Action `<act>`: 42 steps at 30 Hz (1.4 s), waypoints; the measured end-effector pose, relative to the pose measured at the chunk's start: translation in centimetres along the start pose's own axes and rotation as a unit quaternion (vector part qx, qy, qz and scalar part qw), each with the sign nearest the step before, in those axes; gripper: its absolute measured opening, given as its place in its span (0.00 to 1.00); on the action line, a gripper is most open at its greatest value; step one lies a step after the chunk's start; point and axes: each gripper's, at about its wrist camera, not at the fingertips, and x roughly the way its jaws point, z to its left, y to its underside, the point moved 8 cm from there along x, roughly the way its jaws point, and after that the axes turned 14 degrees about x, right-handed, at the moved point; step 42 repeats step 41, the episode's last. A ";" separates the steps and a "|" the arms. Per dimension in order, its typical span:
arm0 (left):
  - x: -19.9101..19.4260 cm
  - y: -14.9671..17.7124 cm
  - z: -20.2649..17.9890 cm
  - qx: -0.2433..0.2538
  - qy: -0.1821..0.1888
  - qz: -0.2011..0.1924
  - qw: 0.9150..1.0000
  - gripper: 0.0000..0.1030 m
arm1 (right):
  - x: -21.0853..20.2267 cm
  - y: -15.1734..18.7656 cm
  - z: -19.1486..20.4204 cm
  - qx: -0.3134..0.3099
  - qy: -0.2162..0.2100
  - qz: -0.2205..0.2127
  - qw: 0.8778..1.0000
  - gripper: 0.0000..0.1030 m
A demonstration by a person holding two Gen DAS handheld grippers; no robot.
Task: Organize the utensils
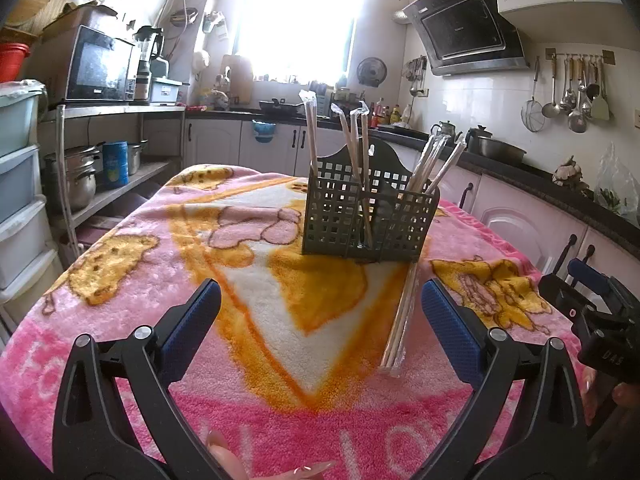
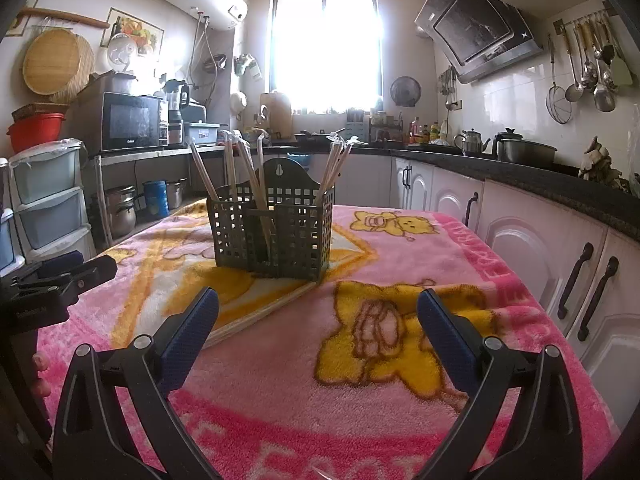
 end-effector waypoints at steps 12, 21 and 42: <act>-0.1 0.0 0.0 -0.001 0.000 0.000 1.000 0.89 | 0.1 0.0 -0.1 0.000 0.000 -0.001 1.000 0.94; 0.0 0.1 0.1 -0.002 -0.001 0.002 1.000 0.89 | 0.1 -0.1 -0.1 -0.001 0.000 0.000 1.000 0.94; 4.6 4.1 12.3 -0.061 -0.099 0.203 0.972 0.89 | 6.0 0.6 -12.6 0.061 0.164 0.170 0.970 0.94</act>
